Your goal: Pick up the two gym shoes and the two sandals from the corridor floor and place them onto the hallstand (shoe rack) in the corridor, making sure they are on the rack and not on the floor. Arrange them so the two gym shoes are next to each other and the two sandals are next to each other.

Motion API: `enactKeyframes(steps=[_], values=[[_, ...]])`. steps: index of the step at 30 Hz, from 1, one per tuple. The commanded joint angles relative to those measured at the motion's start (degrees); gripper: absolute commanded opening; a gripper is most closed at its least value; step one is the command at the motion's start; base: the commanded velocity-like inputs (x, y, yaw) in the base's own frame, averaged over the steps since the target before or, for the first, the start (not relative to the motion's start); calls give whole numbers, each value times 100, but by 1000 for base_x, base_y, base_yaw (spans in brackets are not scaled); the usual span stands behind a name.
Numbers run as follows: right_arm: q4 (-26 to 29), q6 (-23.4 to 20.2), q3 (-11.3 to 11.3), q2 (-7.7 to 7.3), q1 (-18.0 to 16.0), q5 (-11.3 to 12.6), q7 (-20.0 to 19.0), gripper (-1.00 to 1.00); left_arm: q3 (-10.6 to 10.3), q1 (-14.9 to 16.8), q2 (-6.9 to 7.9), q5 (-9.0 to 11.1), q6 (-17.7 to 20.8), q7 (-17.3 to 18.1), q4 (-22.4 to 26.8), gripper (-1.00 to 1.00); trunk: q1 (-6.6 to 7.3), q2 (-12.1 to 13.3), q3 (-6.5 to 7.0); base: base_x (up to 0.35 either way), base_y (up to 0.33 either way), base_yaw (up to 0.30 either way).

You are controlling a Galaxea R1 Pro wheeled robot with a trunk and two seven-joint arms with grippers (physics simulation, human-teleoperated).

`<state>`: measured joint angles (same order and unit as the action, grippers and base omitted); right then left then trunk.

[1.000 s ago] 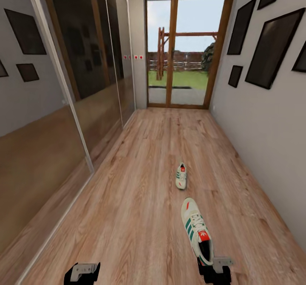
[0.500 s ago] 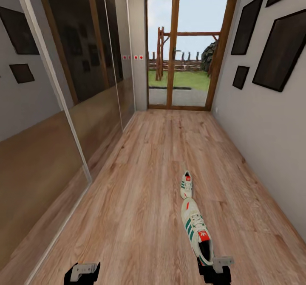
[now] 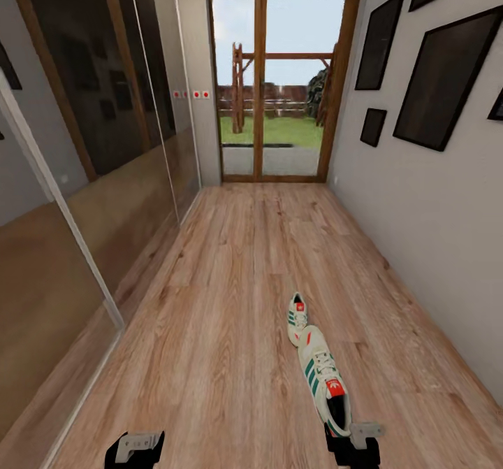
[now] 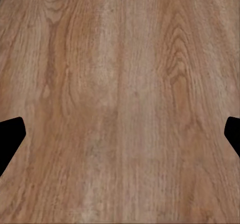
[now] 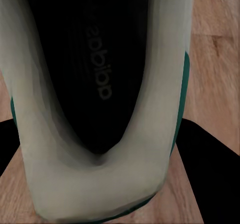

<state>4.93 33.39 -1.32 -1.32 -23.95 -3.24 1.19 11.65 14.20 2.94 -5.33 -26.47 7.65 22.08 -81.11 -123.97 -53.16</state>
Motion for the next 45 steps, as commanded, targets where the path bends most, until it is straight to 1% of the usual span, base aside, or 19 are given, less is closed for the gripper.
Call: enactKeyframes(steps=[1, 40, 45], values=[[-4, 16, -9, 0, -4, -37, 13, -100, 48, 4, -4, -56, -19, 29, -5, 100, -2, -2, -5, 333, 102, -18], [-9, 11, -9, 0, -4, -37, 13, -100, 48, 4, -4, -57, -16, 33, -2, 100, -2, -2, -5, 333, 85, -1], [-9, 10, -9, 0, -4, -37, 13, -100, 48, 4, -5, -62, -16, 35, -2, 100, -2, -2, -5, 333, 106, -193]])
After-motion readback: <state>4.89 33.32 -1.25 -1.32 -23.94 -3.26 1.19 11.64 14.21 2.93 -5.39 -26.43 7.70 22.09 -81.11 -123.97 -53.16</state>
